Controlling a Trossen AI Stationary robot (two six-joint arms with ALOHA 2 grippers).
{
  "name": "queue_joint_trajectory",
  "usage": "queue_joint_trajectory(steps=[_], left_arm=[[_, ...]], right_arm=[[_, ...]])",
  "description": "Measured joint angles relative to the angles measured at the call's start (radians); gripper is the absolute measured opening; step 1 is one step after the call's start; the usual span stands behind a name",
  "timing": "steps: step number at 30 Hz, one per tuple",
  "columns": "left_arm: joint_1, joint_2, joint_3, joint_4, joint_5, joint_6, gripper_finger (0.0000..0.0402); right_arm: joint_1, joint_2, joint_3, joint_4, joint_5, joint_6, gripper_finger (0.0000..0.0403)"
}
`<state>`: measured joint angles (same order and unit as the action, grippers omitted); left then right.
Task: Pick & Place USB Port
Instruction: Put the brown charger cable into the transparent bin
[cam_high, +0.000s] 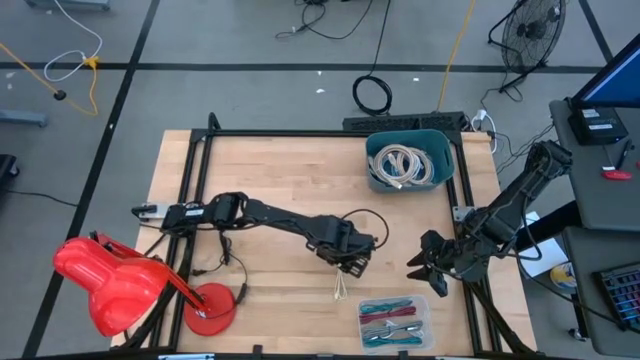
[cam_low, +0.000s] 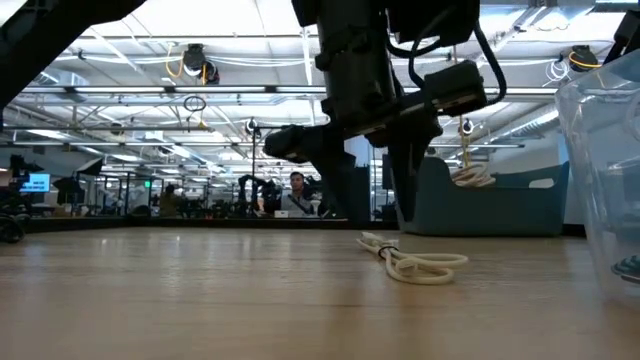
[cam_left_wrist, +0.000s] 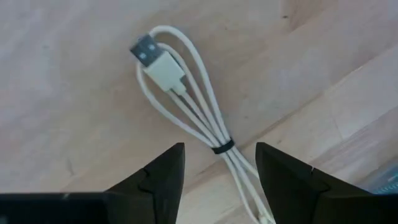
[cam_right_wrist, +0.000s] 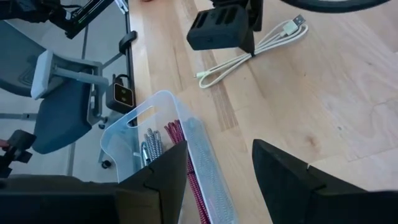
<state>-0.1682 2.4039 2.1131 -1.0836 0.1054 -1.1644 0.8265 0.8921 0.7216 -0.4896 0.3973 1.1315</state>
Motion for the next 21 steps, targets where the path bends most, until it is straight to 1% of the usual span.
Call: queue_joint_trajectory(steps=[4,16,18,21], left_arm=[[-0.002,0.0,-0.037,0.068,0.018,-0.024,0.0202],[-0.01,-0.004,-0.102,0.103,0.02,-0.072,0.0202],[-0.011,-0.005,-0.109,0.103,0.012,-0.074,0.0194],[-0.012,-0.006,-0.113,0.106,0.01,-0.067,0.0165]], right_arm=[[0.0,0.0,0.0,0.0,0.0,0.0,0.0171],[0.0,0.0,0.0,0.012,-0.005,-0.004,0.0171],[0.0,0.0,0.0,0.023,-0.005,-0.015,0.0171],[0.0,0.0,0.0,0.042,-0.005,-0.024,0.0171]])
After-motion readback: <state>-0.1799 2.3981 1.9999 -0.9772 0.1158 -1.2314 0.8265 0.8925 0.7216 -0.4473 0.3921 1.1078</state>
